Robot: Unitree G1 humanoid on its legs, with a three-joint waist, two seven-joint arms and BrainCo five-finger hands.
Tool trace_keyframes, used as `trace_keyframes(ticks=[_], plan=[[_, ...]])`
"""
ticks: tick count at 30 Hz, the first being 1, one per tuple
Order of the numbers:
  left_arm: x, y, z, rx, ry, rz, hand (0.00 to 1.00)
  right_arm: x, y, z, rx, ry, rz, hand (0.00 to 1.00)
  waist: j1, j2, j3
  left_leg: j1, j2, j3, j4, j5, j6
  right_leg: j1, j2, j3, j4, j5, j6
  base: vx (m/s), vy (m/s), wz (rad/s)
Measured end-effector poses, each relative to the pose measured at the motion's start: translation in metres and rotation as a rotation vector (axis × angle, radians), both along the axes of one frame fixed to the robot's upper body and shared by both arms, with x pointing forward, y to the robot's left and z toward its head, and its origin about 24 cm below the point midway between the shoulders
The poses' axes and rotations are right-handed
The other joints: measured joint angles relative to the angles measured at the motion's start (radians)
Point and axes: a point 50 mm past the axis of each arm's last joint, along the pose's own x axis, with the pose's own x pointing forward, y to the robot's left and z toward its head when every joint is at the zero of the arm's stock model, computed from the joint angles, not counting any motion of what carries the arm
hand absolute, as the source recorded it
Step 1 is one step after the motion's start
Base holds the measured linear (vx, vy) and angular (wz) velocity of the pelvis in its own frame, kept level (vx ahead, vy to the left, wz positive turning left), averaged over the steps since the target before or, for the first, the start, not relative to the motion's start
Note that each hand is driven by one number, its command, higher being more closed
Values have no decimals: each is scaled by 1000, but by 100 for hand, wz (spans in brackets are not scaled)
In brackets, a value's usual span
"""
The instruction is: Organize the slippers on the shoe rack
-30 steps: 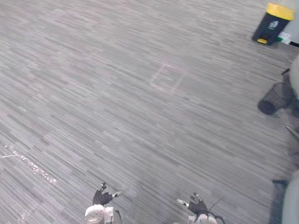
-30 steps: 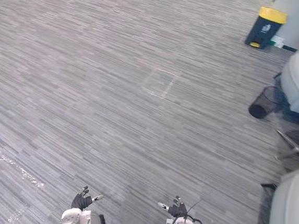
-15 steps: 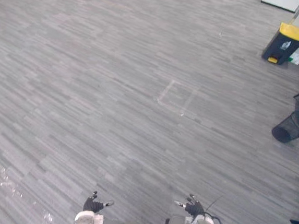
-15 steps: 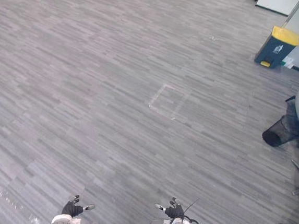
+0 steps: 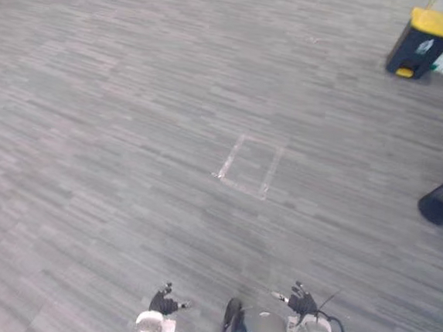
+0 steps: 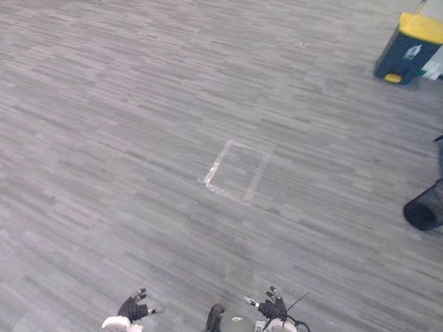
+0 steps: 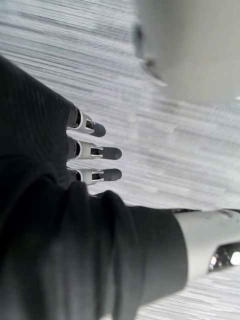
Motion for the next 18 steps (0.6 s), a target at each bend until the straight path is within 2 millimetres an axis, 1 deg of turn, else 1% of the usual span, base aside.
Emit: trace_keyframes(ticks=[1, 2, 3, 4, 5, 6, 7, 8, 9, 10, 11, 12, 13, 14, 15, 16, 17, 18], plan=[[2, 1, 1, 0, -10, 10, 0, -3, 2, -2, 7, 18, -4, 0, 14, -9, -3, -66, -5, 24, -47, -35, 31, 61, 8, 48, -55, 5, 10, 569, -10, -93], [3, 1, 2, 0, -15, 9, 0, -4, 2, -3, 9, 22, -5, 0, 15, -10, -3, -98, -12, 29, -86, -51, 40, 87, 10, 71, -77, 8, 16, 473, 32, -92], [5, 1, 3, 0, -26, 7, 0, -2, 2, -2, 9, 20, -5, 0, 15, -11, -1, -142, -39, 25, -181, -67, 65, 122, 9, 112, -113, 15, 26, 546, 122, -103], [8, 1, 5, 0, -39, 5, 0, -2, 3, -2, 11, 22, -6, 0, 22, -16, 3, -170, -94, -9, -399, -68, 63, 164, -12, 160, -151, 15, 48, 533, 175, -124], [9, -1, 5, -3, -40, 1, 0, -3, 2, -3, 9, 22, -8, 0, 23, -17, 4, -181, -144, -62, -627, -35, 56, 192, -27, 202, -177, 6, 68, 531, 207, -105], [9, -1, 5, -3, -41, -2, 0, -3, 2, -2, 7, 22, -8, 0, 23, -13, 5, -184, -152, -79, -682, -16, 57, 202, -29, 215, -184, 3, 73, 352, 169, -82], [10, -3, 5, -5, -41, -9, 0, -4, -1, -3, -1, 26, -9, 0, 24, -1, 4, -201, -162, -119, -779, 49, 60, 218, -31, 243, -199, -12, 94, 471, 262, -103], [7, -2, 4, -4, -31, -5, 0, -12, -2, -5, -5, 46, -11, 0, 42, -1, -16, -200, -189, -139, -749, 120, 92, 226, -54, 302, -162, -74, 126, 379, 216, -96], [7, -1, 4, -1, -31, -4, 0, -11, -2, -5, -3, 46, -12, 0, 43, -8, -20, -201, -198, -132, -731, 100, 102, 221, -67, 308, -142, -90, 133, 495, 256, -81], [7, 1, 4, 4, -30, -3, 0, -14, 1, -6, 2, 53, -7, 0, 40, -30, -29, -200, -215, -114, -698, 50, 116, 196, -92, 326, -54, -132, 163, 488, 219, -51], [6, 2, 3, 9, -20, -4, 0, -13, 3, -6, 2, 54, 6, 0, 40, -41, -33, -169, -224, -76, -681, 5, 139, 89, -113, 331, 209, -140, 204, 587, 279, -49], [5, 3, 3, 12, -18, -4, 0, -13, 4, -6, 4, 53, 7, 0, 40, -45, -33, -160, -227, -69, -683, 1, 142, 69, -117, 332, 253, -134, 217, 483, 246, -45], [4, 6, 2, 25, -9, -13, 0, -11, 6, -6, 10, 47, 8, 0, 39, -59, -34, -119, -239, -48, -689, -24, 155, -1, -139, 336, 435, -97, 287, 511, 225, -22], [2, 9, 0, 42, 8, -40, 0, -9, 7, -5, 14, 41, 11, 0, 34, -67, -33, -46, -257, -38, -705, -52, 174, -65, -175, 312, 623, -78, 325, 532, 202, -19], [0, 9, -1, 45, 20, -44, 0, -9, 7, -5, 15, 39, 11, 0, 34, -68, -33, -2, -264, -40, -717, -61, 181, -80, -187, 285, 678, -88, 304, 548, 176, -12], [-3, 10, -3, 49, 39, -47, 0, -9, 5, -5, 8, 38, 15, 0, 32, -55, -29, 68, -265, -42, -759, -67, 190, -102, -200, 239, 723, -115, 253, 456, 101, -9], [-5, 10, -4, 50, 48, -47, 0, -8, 3, -4, 1, 35, 26, 0, 32, -46, -31, 119, -257, -51, -798, -68, 191, -127, -197, 200, 727, -136, 217, 558, 81, 1], [-5, 11, -4, 53, 48, -47, 0, -6, 3, -2, -3, 18, 32, 0, 28, -35, -30, 172, -243, -65, -843, -68, 191, -168, -191, 140, 691, -154, 186, 653, 51, 17]])
